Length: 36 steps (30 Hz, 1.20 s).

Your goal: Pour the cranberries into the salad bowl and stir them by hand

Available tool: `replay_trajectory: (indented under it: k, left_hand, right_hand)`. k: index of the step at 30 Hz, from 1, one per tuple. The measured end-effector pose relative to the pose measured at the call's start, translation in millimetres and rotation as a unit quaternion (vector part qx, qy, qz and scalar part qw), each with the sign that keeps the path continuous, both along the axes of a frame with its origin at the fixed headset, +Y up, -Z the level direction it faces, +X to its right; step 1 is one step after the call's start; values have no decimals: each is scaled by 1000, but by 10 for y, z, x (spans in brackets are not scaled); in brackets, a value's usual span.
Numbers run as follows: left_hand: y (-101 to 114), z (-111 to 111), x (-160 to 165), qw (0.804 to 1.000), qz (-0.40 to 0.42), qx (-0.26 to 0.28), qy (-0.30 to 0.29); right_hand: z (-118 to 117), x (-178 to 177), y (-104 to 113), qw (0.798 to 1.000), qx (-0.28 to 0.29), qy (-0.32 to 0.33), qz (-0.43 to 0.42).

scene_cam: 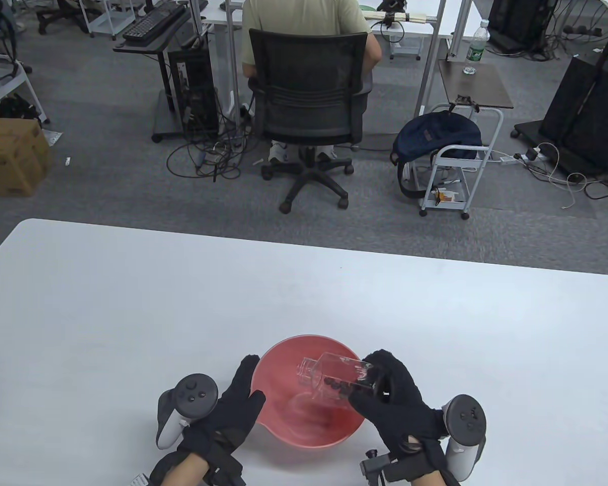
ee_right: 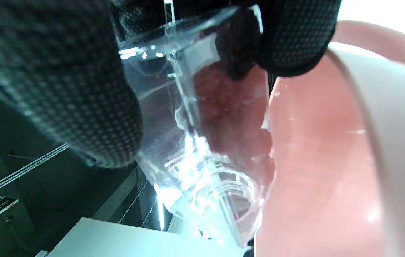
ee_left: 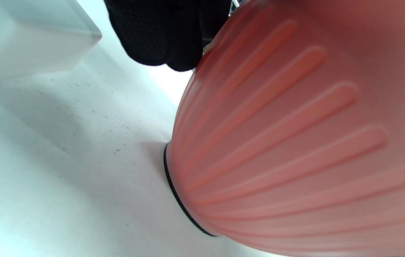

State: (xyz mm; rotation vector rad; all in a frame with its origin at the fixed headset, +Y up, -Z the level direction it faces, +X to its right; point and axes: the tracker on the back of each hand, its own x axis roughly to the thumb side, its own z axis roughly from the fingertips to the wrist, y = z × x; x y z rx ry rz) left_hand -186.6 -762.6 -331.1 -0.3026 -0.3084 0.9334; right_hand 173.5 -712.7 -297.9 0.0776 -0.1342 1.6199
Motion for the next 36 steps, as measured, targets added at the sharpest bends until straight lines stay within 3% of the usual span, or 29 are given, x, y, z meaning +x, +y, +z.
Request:
replay_trajectory:
  k: [2,5,6,8,9,11,12,14,15,16,17,19,22,25,28,30,31,33,34,35,36]
  left_hand:
    - [-3,-2,3,1000,3,-5,-2]
    - [0,2,10,1000,7,-8,-3]
    - [0,1,11,1000,7,-8,-3]
    - [-2,-1,8,1000,6,-9,-4]
    - [-3,0,7,1000,7,-10,-5]
    - [0,0,11,1000,9,-11,-5]
    - [-1,0,10,1000,8,-10,-4]
    - [-5,0,7,1000,8,-10,-4]
    - [-5,0,7,1000,10,-10,-4]
    - [-1,0,12,1000,10,-9,-4]
    - [1,-1,14,1000,8,-8,-3]
    - [-1,-2,12,1000,7,-9,-4]
    - [2,1,15,1000,10,-10,-4]
    - [2,1,12,1000,9,-10,-5]
    - [4,4,16,1000,11,-11,-4]
    - [6,4,17,1000,9,-11,-4]
    - [5,4,13,1000,10,-12,-6]
    - [5,7,12,1000,12,-13,-4]
    - [9,11,21,1000,13,-13,-4]
    - [12,13,24,1000,12,-14,-2]
    - [11,14,21,1000,11,-13,-3]
  right_hand:
    - [26,10,19,998,-1,-59,37]
    - [8,2,28,1000,6,12,27]
    - [19,-10,34,1000,6,7,19]
    - [48,-21,54,997,10,-63,47]
    - [29,-20,53,996,15,-47,68]
    - [6,-31,22,999,9,30,31]
    - [24,-42,21,1000,4,15,6]
    - [43,-30,40,997,13,-63,37]
    - [18,-17,55,997,23,-30,73]
    - [13,-21,54,997,19,20,70]
    - [23,-34,56,998,20,29,55]
    - [67,-57,77,996,28,-66,62]
    - [35,-73,78,996,31,29,83]
    - [63,-81,91,993,35,-62,90]
    - [34,-61,70,996,34,23,81]
    - [77,-49,79,995,34,-74,52]
    - [67,-32,92,993,41,-80,76]
    - [41,-3,103,994,39,-3,105]
    - [47,-7,91,997,40,20,69]
    - [69,-14,92,998,36,-5,47]
    - [96,-16,104,995,40,-76,43]
